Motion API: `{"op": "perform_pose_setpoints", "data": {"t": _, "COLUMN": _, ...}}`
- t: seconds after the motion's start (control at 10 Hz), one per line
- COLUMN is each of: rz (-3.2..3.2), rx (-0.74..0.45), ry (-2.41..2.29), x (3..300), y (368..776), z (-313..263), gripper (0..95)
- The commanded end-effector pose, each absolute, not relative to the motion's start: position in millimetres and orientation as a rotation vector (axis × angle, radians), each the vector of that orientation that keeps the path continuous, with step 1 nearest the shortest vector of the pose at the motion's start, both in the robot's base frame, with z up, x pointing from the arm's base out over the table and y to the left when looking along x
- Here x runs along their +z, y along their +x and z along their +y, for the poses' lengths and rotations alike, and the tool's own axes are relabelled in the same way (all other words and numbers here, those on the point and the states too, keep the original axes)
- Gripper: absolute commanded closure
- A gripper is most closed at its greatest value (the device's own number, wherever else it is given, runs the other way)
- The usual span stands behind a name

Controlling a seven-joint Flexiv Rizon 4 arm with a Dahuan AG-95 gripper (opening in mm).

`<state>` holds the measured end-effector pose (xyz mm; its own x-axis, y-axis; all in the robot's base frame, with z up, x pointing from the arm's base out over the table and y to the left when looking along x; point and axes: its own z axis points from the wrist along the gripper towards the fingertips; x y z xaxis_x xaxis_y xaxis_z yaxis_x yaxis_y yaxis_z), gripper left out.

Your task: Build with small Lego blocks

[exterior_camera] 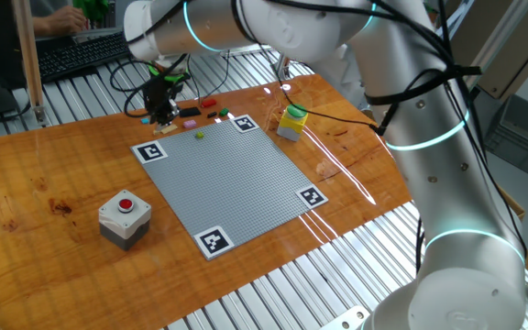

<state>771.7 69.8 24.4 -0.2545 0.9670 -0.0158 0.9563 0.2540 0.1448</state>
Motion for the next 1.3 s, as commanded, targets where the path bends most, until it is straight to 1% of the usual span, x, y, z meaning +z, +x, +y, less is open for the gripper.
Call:
{"op": "perform_pose_setpoints", "data": {"t": 0.1, "rz": 2.411, "rx": 0.142, "ry": 1.836, "x": 21, "y": 773, "z": 70, "gripper": 76.0}}
{"op": "perform_pose_setpoints", "data": {"t": 1.3, "rz": 2.421, "rx": 0.098, "ry": 1.809, "x": 11, "y": 766, "z": 69, "gripper": 76.0}}
